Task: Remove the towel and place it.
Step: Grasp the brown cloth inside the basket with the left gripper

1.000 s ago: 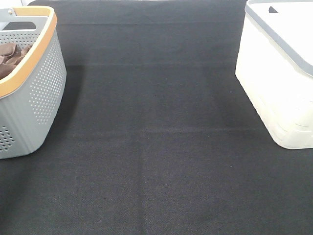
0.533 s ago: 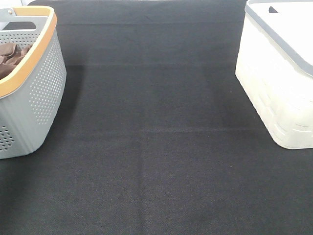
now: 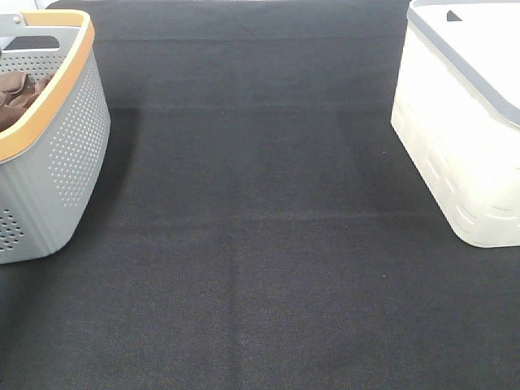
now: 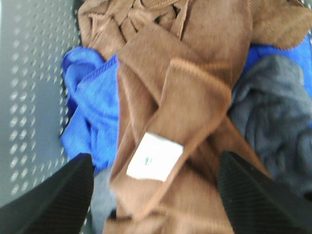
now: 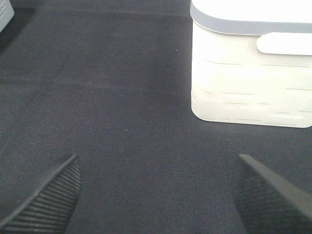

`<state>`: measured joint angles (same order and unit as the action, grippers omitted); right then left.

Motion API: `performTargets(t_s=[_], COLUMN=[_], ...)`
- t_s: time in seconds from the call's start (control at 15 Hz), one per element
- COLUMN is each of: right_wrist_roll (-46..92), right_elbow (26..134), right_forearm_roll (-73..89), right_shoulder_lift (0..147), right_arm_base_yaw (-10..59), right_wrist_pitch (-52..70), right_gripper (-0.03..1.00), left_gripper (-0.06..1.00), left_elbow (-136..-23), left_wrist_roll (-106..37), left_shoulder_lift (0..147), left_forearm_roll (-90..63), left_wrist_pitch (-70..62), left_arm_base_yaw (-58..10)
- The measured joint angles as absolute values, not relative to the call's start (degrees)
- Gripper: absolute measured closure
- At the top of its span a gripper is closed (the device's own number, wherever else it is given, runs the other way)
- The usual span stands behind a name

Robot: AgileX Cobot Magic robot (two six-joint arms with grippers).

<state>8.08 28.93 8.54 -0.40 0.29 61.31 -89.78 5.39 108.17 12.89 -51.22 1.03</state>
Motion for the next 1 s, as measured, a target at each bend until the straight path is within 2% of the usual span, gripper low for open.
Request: performTargets(t_s=[0.6, 0.67, 0.87, 1.0], right_wrist_roll=[8.1, 8.1, 8.1, 8.1], right_elbow=[28.9, 28.9, 28.9, 28.9], right_forearm_roll=[8.5, 8.5, 8.5, 8.5], right_shoulder_lift=[-0.4, -0.4, -0.4, -0.4], right_arm_base_yaw=[0.3, 0.3, 0.3, 0.3], right_wrist_pitch=[61.3, 61.3, 61.3, 61.3], right_gripper=[0.17, 0.17, 0.17, 0.17], left_gripper=[0.27, 0.32, 0.65, 0.76], left_elbow=[-92.1, -92.1, -92.1, -92.1], left_wrist_roll=[3.8, 3.8, 3.8, 3.8], left_shoulder_lift=[116.4, 116.8, 116.9, 116.9], left_forearm_roll=[14.0, 14.4, 14.7, 14.7], left_wrist_pitch=[-51.5, -51.5, -51.5, -51.5], left_arm_base_yaw=[1.0, 1.0, 1.0, 1.0])
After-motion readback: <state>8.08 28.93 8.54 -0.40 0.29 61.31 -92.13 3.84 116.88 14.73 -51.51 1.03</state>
